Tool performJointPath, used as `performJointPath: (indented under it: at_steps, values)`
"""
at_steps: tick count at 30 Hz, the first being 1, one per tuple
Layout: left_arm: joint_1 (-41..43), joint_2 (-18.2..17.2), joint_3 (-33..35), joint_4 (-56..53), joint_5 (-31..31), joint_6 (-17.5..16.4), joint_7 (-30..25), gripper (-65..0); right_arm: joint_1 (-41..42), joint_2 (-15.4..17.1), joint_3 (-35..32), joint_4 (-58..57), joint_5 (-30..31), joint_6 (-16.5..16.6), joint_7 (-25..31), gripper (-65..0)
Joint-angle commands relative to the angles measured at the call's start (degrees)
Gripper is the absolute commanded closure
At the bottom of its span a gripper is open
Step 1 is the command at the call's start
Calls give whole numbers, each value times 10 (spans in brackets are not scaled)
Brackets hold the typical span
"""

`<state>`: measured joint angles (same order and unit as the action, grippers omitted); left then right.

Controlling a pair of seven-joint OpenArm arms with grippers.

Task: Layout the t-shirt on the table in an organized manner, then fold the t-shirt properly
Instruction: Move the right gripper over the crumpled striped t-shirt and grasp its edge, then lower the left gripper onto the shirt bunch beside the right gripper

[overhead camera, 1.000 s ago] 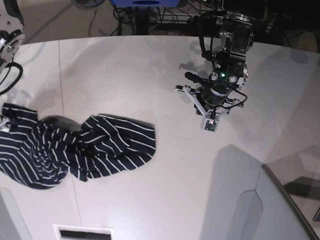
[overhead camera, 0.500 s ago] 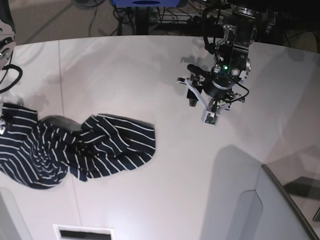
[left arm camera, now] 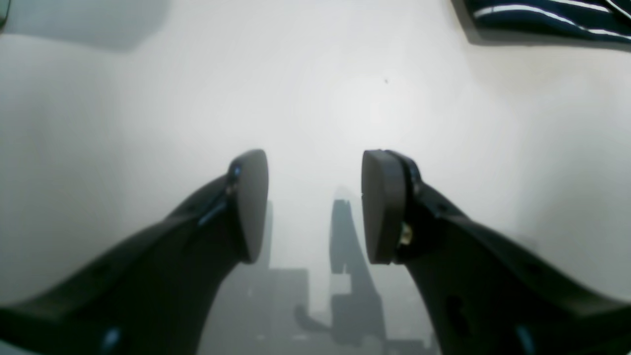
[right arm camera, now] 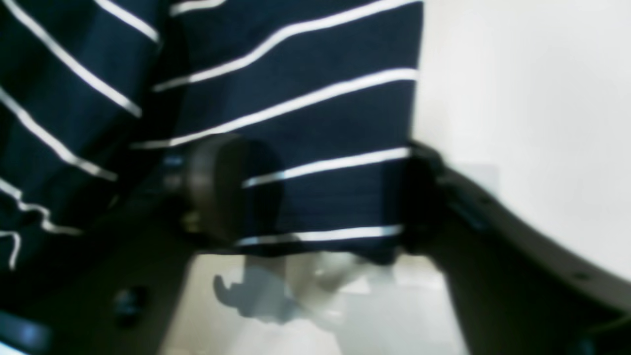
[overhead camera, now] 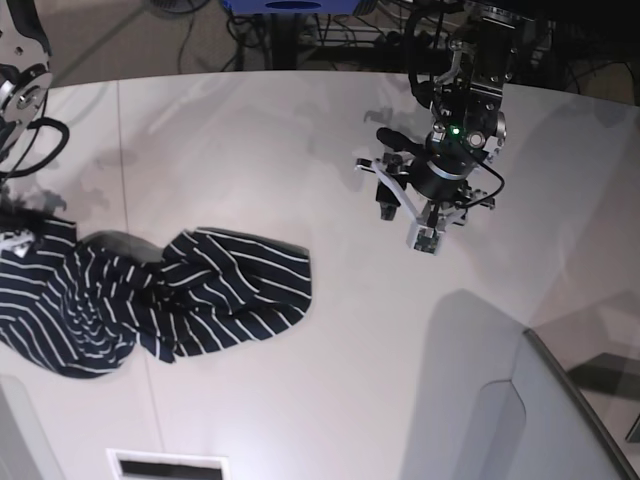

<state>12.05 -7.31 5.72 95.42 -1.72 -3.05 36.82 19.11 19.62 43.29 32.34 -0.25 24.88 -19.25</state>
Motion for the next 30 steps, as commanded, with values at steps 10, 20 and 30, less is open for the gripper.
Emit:
performJointPath:
  at_steps: [10, 20, 30]
  values:
    - [-8, -2, -1, 8, 1, 1, -10, -299, -6, -12, 1, 48, 4, 8, -35, -23]
    - [-23, -18, 4, -2, 1, 1, -10, -299, -154, -150, -2, 501, 4, 132, -242, -21]
    - [-117, 16, 119, -116, 1, -27, -10, -298, -107, -141, -4, 625, 2, 142, -256, -21]
